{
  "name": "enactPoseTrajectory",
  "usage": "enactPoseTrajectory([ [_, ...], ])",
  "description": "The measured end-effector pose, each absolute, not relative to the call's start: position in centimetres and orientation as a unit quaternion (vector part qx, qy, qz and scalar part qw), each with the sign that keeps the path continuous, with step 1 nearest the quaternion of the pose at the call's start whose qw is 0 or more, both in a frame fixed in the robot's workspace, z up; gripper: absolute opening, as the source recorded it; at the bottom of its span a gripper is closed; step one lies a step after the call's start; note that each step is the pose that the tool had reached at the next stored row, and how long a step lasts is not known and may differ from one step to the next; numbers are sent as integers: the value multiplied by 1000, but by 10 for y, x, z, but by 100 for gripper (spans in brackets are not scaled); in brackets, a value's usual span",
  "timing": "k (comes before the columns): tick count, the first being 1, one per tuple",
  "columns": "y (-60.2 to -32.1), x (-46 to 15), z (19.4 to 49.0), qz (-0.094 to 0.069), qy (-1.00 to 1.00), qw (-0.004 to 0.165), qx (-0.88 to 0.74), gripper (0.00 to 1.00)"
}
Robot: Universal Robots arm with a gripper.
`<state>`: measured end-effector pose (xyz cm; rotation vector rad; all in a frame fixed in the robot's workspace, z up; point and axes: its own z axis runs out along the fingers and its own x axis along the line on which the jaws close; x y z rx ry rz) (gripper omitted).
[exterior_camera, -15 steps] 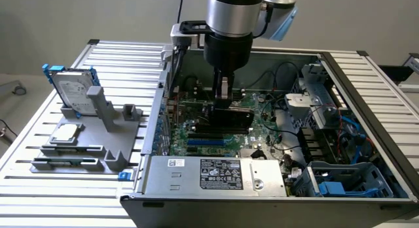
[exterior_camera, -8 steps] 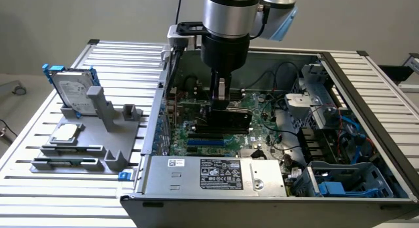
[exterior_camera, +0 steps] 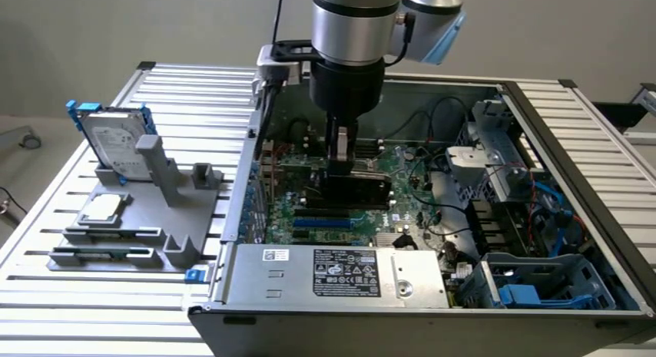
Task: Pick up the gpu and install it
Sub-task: 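Insert the gpu into the slot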
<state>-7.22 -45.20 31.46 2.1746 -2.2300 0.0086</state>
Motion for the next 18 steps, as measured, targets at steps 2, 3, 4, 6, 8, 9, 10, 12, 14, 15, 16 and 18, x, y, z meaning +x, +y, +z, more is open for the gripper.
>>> enactPoseTrajectory([
  [2,-453,-73,315,3,-716,13,698,26],
  [3,-453,-73,314,3,-716,13,698,26],
  [4,-453,-74,313,3,-716,13,698,26],
  [6,-454,-74,312,3,-716,13,698,26],
  [8,-455,-75,311,3,-716,13,698,26],
  [9,-455,-75,310,3,-716,13,698,26],
  [10,-455,-75,309,3,-716,13,698,26],
  [12,-456,-75,306,3,-716,13,698,26],
  [14,-456,-76,304,3,-716,13,698,26],
  [15,-456,-76,303,3,-716,13,698,26],
  [16,-456,-77,302,3,-716,13,698,26],
  [18,-456,-78,300,3,-714,13,700,26],
])
